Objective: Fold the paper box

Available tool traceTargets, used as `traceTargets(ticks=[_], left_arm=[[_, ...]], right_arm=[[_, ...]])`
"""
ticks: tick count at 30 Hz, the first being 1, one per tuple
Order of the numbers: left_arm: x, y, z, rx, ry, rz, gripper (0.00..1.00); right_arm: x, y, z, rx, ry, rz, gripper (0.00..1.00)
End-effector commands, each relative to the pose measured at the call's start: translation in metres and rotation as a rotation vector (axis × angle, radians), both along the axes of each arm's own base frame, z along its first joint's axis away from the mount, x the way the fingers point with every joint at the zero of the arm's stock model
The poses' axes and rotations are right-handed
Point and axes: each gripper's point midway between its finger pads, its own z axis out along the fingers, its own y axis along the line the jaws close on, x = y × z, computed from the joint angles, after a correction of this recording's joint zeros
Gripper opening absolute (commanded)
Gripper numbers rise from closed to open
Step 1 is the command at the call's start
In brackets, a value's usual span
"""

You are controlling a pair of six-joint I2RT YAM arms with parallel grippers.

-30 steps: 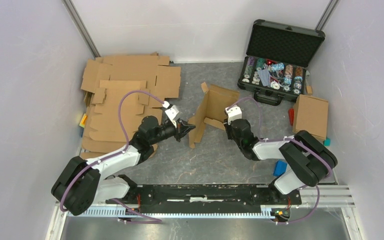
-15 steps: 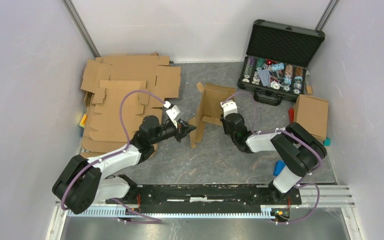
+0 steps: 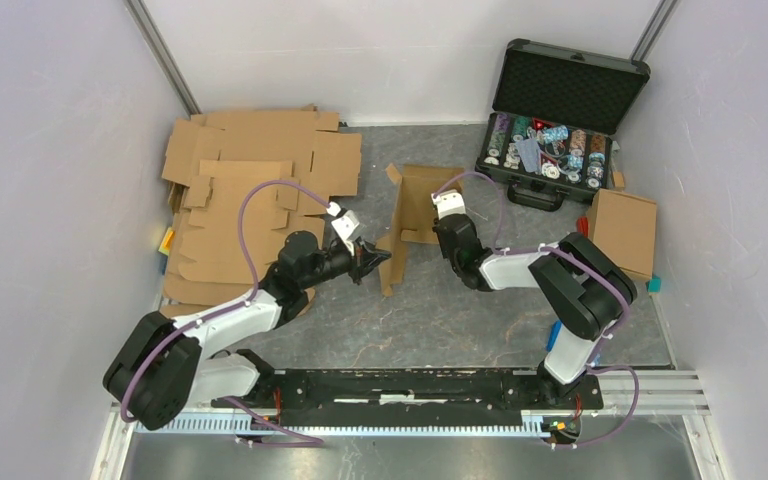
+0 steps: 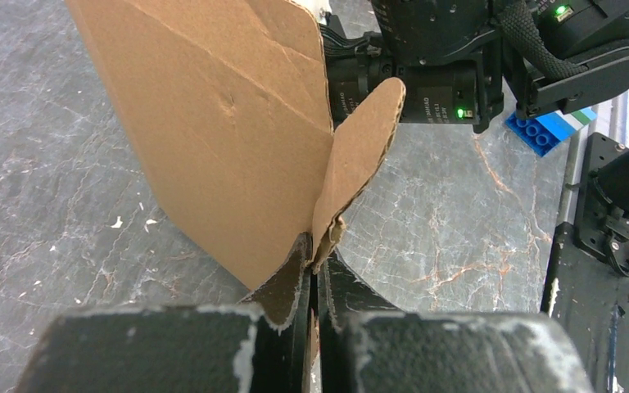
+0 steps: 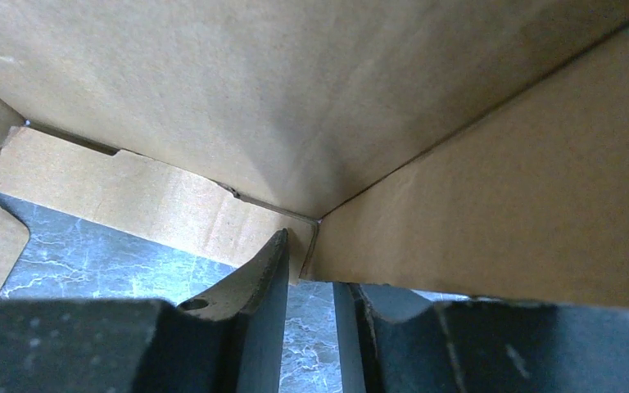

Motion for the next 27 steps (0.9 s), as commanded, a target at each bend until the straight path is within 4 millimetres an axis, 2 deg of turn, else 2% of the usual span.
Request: traceTargets(ticks=[1, 4, 7, 11, 19, 24, 27], left_arm=[[-0.005, 0.004, -0.008, 0.035, 0.039, 0.011, 0.07], [-0.003, 0.008, -0.006, 0.034, 0.027, 0.041, 0.08], [0.002, 0.014, -0.006, 0.038, 0.022, 0.084, 0.16], [0.006, 0.021, -0.005, 0.039, 0.011, 0.135, 0.22], [0.009, 0.026, -0.002, 0.031, 0.006, 0.173, 0.26], [0.014, 0.042, 0.008, 0.015, 0.003, 0.273, 0.31], [0.014, 0.056, 0.023, 0.001, 0.023, 0.355, 0.39]], right_arm=[[-0.033, -0.014, -0.048, -0.09, 0.191, 0.028, 0.29], [-0.032, -0.008, -0.046, -0.054, 0.183, 0.053, 0.24], [-0.031, -0.006, -0.049, -0.049, 0.194, 0.065, 0.24], [-0.032, -0.001, -0.052, -0.032, 0.213, 0.089, 0.18], [-0.033, 0.001, -0.05, -0.014, 0.206, 0.099, 0.15], [-0.033, 0.003, -0.051, -0.011, 0.211, 0.099, 0.15], [-0.032, 0.002, -0.049, -0.012, 0.209, 0.094, 0.14]])
